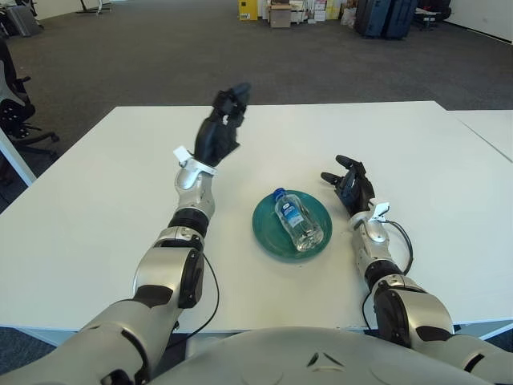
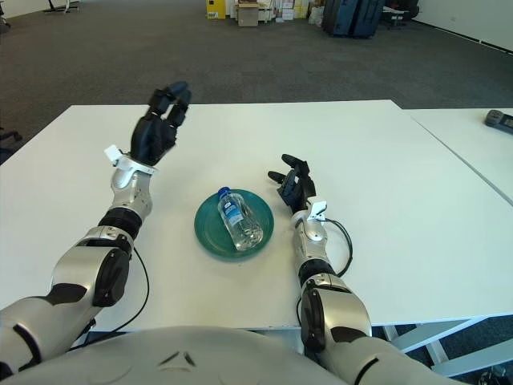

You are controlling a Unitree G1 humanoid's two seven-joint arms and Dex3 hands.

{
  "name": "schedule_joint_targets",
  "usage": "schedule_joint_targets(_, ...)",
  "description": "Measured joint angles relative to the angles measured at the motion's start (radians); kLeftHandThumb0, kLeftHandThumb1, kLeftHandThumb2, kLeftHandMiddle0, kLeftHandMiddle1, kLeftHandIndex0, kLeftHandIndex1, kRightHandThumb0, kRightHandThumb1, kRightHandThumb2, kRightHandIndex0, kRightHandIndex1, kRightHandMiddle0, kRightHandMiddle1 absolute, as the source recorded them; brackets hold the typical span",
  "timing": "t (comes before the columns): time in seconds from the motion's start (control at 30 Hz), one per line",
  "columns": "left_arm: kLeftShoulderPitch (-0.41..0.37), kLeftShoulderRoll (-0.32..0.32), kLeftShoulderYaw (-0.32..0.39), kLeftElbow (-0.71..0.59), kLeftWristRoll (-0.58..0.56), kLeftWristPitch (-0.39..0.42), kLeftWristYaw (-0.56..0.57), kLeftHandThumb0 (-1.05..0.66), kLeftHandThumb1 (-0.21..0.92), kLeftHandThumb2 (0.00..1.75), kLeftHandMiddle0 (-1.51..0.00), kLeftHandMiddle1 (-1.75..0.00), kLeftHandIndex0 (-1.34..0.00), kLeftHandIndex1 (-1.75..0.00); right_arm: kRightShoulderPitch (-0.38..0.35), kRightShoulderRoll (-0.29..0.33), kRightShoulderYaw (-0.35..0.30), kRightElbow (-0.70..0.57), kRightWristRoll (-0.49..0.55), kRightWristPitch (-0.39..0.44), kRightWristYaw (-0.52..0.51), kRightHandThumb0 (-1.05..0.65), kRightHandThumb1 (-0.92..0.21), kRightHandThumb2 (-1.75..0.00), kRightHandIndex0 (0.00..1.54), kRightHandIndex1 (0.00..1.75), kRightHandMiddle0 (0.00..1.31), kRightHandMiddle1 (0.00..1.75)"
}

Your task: Put the bottle into the plate.

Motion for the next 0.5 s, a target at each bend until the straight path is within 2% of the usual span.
schedule_joint_targets(0.1, 0.019, -0.002, 0.046, 0.026, -0.035, 0.045, -0.010, -0.79, 0.92, 0.94, -0.21, -0.04, 0.00, -0.49, -0.002, -0.002, -0.004, 0.004, 0.002, 0.000, 0.011, -0.92, -0.92, -1.11, 0.56, 0.81, 0.01, 1.11)
schedule_joint_targets(0.13, 0.028, -0.004, 0.056, 0.036, -0.040, 0.056, -0.015, -0.79, 0.92, 0.95, -0.20, -0.04, 0.00, -0.45, -0.002, -0.003, -0.005, 0.004, 0.003, 0.000, 0.013, -0.93, -0.92, -1.11, 0.56, 0.80, 0.01, 1.11)
schedule_joint_targets(0.2, 0.045, -0.011, 0.068, 0.048, -0.044, 0.073, -0.028, -0.82, 0.92, 1.00, -0.12, -0.02, 0.00, -0.28, -0.004, -0.006, -0.006, 0.006, 0.003, 0.000, 0.016, -0.93, -0.92, -1.12, 0.56, 0.81, 0.02, 1.11)
schedule_joint_targets(0.3, 0.064, -0.018, 0.077, 0.061, -0.043, 0.088, -0.061, -0.85, 0.92, 1.04, -0.04, -0.01, 0.00, -0.10, -0.007, -0.008, -0.006, 0.009, 0.003, 0.000, 0.018, -0.93, -0.92, -1.12, 0.56, 0.81, 0.02, 1.11)
schedule_joint_targets(0.5, 0.070, -0.019, 0.083, 0.081, -0.017, 0.085, -0.109, -0.89, 0.92, 1.10, 0.00, 0.00, 0.00, -0.01, -0.011, -0.009, -0.006, 0.012, 0.003, 0.005, 0.023, -0.92, -0.92, -1.13, 0.57, 0.82, 0.04, 1.12)
